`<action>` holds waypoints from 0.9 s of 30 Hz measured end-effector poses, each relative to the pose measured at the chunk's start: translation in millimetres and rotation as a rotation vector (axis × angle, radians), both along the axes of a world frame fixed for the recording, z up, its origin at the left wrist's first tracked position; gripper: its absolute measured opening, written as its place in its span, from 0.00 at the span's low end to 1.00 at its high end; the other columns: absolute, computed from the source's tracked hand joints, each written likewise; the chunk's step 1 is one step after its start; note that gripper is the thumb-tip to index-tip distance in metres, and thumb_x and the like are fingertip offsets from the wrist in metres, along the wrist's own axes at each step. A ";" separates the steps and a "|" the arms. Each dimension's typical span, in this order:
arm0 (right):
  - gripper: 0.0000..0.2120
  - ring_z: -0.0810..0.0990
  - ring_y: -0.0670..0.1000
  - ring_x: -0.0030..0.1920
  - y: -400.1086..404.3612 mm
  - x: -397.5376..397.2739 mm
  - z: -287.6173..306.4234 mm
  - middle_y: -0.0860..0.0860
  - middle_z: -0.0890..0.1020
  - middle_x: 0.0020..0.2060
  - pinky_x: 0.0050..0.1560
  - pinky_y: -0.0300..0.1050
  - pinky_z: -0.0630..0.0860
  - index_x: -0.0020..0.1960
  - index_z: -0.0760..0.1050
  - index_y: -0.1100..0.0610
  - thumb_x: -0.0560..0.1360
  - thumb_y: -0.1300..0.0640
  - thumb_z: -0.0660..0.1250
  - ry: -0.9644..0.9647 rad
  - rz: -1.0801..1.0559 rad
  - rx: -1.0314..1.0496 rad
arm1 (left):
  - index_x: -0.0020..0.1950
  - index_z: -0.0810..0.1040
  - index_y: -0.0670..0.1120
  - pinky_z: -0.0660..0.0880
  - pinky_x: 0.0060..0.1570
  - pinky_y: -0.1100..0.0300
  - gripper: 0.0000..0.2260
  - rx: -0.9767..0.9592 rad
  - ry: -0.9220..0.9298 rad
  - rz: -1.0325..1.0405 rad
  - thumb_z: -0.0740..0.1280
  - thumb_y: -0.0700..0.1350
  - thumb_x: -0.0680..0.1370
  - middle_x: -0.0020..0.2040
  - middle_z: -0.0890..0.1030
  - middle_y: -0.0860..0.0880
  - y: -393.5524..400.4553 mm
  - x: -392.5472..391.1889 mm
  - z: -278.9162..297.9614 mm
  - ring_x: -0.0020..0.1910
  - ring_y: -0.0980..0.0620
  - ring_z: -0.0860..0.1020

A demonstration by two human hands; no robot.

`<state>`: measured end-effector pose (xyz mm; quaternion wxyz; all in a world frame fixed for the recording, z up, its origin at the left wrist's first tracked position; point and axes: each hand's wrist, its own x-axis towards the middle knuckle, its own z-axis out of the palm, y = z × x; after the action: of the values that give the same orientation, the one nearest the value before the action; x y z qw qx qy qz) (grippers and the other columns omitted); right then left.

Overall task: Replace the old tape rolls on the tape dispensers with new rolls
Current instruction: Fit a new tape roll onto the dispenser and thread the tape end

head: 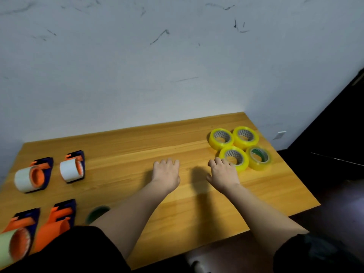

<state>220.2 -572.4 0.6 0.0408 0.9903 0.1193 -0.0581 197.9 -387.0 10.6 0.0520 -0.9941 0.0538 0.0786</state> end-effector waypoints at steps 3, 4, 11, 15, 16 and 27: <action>0.20 0.69 0.56 0.66 -24.7 8.8 -1.6 0.53 0.72 0.63 0.60 0.52 0.70 0.66 0.67 0.54 0.78 0.46 0.59 0.013 -0.019 0.000 | 0.62 0.67 0.47 0.67 0.54 0.52 0.14 0.013 0.007 -0.011 0.59 0.50 0.79 0.60 0.73 0.45 -23.1 12.1 1.1 0.58 0.45 0.73; 0.20 0.69 0.56 0.66 -32.6 13.0 -2.6 0.53 0.72 0.64 0.61 0.52 0.69 0.67 0.67 0.54 0.78 0.46 0.59 0.019 -0.025 0.002 | 0.62 0.67 0.47 0.67 0.54 0.52 0.14 0.019 0.010 -0.020 0.59 0.50 0.79 0.60 0.73 0.45 -31.0 15.9 0.7 0.58 0.45 0.73; 0.23 0.67 0.56 0.69 -112.0 58.0 -22.8 0.54 0.70 0.67 0.63 0.51 0.67 0.70 0.64 0.55 0.78 0.47 0.59 0.098 0.046 -0.002 | 0.60 0.68 0.46 0.69 0.53 0.52 0.14 -0.011 0.005 -0.009 0.60 0.51 0.79 0.58 0.75 0.45 -118.3 54.9 -20.2 0.57 0.44 0.74; 0.24 0.66 0.57 0.69 -167.2 97.1 -29.1 0.55 0.68 0.69 0.63 0.52 0.67 0.71 0.62 0.57 0.79 0.48 0.59 0.164 0.165 -0.034 | 0.64 0.67 0.46 0.70 0.53 0.53 0.17 -0.040 0.050 0.087 0.60 0.51 0.77 0.61 0.74 0.45 -186.5 76.0 -28.4 0.59 0.43 0.74; 0.24 0.66 0.57 0.69 -183.5 109.5 -30.1 0.55 0.68 0.69 0.62 0.52 0.67 0.71 0.62 0.56 0.79 0.48 0.59 0.175 0.213 -0.039 | 0.64 0.67 0.46 0.69 0.53 0.53 0.17 -0.041 0.072 0.137 0.60 0.51 0.77 0.61 0.73 0.45 -207.4 82.5 -30.1 0.59 0.43 0.73; 0.25 0.62 0.57 0.71 -179.8 116.0 -58.3 0.55 0.66 0.69 0.67 0.54 0.62 0.71 0.61 0.57 0.79 0.47 0.60 0.227 0.366 -0.120 | 0.65 0.67 0.46 0.67 0.58 0.50 0.19 -0.019 0.154 0.213 0.60 0.53 0.77 0.64 0.72 0.45 -222.1 85.2 -49.9 0.64 0.44 0.70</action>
<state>336.2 -752.2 -57.7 0.0960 0.9351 0.2971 -0.1678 283.1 -609.1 -39.2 0.0297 -0.9856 -0.0474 0.1594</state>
